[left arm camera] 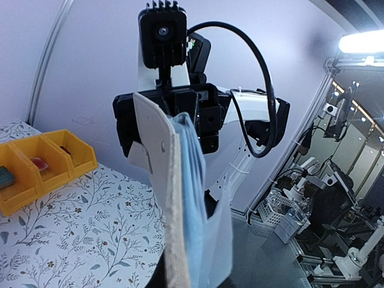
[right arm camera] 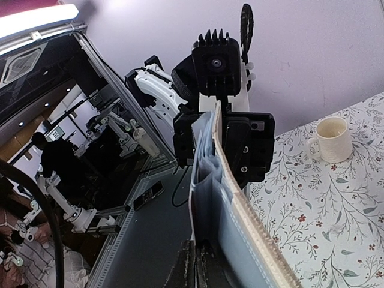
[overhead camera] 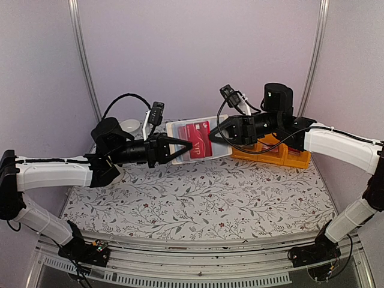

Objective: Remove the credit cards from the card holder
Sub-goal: Remove the credit card from the card slot.

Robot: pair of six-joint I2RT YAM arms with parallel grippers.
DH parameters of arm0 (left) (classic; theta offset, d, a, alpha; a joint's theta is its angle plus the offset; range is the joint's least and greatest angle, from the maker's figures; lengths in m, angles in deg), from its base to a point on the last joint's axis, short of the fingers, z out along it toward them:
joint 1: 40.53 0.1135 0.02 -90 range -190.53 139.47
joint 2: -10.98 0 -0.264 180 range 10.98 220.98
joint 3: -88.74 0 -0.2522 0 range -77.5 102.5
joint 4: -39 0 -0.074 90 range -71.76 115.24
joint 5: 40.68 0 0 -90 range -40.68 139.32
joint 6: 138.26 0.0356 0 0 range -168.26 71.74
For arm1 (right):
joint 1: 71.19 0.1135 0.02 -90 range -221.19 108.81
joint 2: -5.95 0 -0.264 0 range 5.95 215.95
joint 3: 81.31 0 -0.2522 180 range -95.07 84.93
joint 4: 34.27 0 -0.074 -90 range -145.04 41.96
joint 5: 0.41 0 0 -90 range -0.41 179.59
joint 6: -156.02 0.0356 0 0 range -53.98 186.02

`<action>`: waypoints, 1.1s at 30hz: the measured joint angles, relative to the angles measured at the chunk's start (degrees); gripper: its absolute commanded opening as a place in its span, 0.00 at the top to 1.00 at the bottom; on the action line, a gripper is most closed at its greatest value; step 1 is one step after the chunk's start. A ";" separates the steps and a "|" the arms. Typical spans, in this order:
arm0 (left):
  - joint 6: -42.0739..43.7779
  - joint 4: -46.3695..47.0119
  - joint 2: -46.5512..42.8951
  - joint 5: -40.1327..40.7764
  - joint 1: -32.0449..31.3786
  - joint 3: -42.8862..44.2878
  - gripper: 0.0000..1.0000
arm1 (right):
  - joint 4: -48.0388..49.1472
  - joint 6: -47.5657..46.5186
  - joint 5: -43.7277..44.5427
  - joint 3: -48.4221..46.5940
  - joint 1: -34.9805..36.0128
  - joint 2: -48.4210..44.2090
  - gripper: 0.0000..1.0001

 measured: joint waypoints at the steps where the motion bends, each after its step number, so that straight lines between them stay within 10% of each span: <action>1: -0.02 0.00 0.00 0.02 0.00 0.00 1.00 | 0.02 -0.07 0.07 0.00 0.00 0.00 0.99; 23: -1.99 2.16 1.70 1.16 0.02 -1.01 0.84 | -9.64 -5.73 4.31 0.11 -2.14 -1.99 0.98; 33: -2.95 4.81 1.70 0.22 0.02 -1.16 1.00 | -12.41 -7.50 4.74 -0.83 -3.67 -2.93 0.99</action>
